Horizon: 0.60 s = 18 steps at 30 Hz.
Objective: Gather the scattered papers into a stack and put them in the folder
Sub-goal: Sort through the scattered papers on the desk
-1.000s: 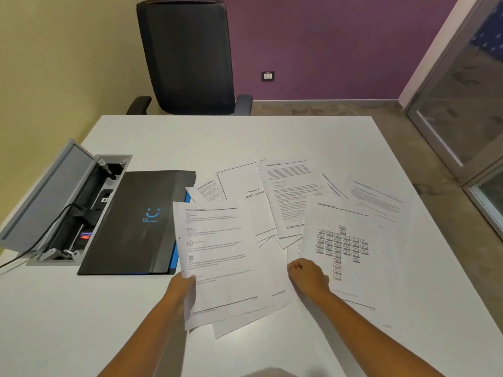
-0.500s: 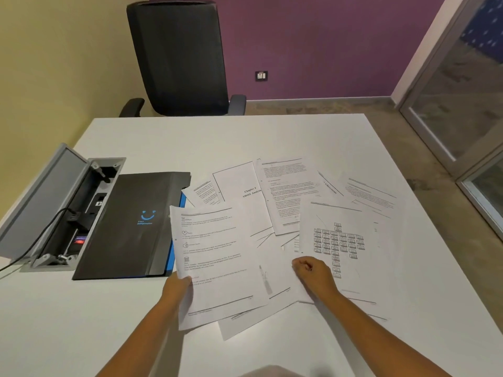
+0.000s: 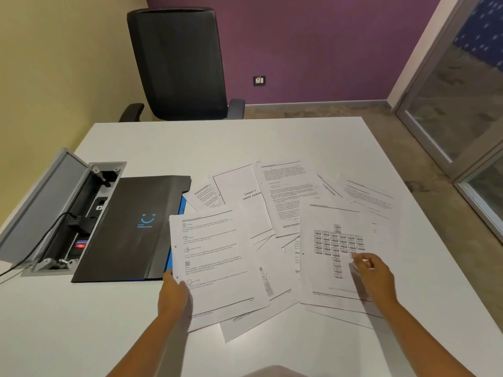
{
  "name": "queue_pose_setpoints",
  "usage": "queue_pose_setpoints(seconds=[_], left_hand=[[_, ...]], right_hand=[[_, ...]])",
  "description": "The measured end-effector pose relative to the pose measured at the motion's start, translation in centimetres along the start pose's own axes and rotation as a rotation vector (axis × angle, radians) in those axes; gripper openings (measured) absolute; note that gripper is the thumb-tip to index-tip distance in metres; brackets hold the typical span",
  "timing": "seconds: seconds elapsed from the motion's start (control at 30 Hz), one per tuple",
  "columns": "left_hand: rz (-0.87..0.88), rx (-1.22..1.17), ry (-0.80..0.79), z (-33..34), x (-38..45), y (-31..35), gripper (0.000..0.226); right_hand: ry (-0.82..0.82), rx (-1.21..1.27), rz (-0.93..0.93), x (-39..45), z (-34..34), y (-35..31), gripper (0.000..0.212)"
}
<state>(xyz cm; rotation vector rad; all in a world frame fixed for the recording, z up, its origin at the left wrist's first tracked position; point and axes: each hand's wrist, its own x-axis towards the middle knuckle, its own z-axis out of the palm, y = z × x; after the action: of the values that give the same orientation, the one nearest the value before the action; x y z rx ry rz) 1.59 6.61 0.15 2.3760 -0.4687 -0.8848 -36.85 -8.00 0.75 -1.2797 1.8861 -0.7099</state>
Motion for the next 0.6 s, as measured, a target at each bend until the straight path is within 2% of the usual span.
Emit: queue_pose_setpoints(seconds=[0.07, 0.13, 0.27, 0.33, 0.43, 0.5, 0.6], left_hand=[[0.021, -0.007, 0.013, 0.0, 0.0, -0.1, 0.055], [0.065, -0.009, 0.044, -0.1, 0.1, 0.0, 0.057], [0.121, 0.072, 0.201, -0.5, 0.0, 0.4, 0.055], [0.149, 0.055, 0.247, -0.5, -0.2, 0.5, 0.047], [0.24, 0.01, 0.23, 0.0, -0.5, 0.9, 0.029], [0.266, -0.013, 0.191, 0.5, -0.8, 1.5, 0.034], [0.296, -0.039, 0.123, 1.4, -1.0, 2.7, 0.036]], right_hand=[[0.069, -0.189, -0.032, 0.3, -0.9, 0.8, 0.024], [0.134, -0.435, -0.032, 0.6, -1.7, 1.7, 0.035], [0.023, -0.631, 0.147, 0.6, -1.5, 2.5, 0.058], [-0.011, -0.661, 0.188, 0.5, -0.9, 2.4, 0.063], [-0.05, -0.591, 0.268, 0.8, -0.3, 2.0, 0.06], [-0.081, -0.54, 0.313, 1.0, -0.1, 1.7, 0.055], [0.026, -0.536, 0.297, 0.9, -0.3, 1.5, 0.055]])
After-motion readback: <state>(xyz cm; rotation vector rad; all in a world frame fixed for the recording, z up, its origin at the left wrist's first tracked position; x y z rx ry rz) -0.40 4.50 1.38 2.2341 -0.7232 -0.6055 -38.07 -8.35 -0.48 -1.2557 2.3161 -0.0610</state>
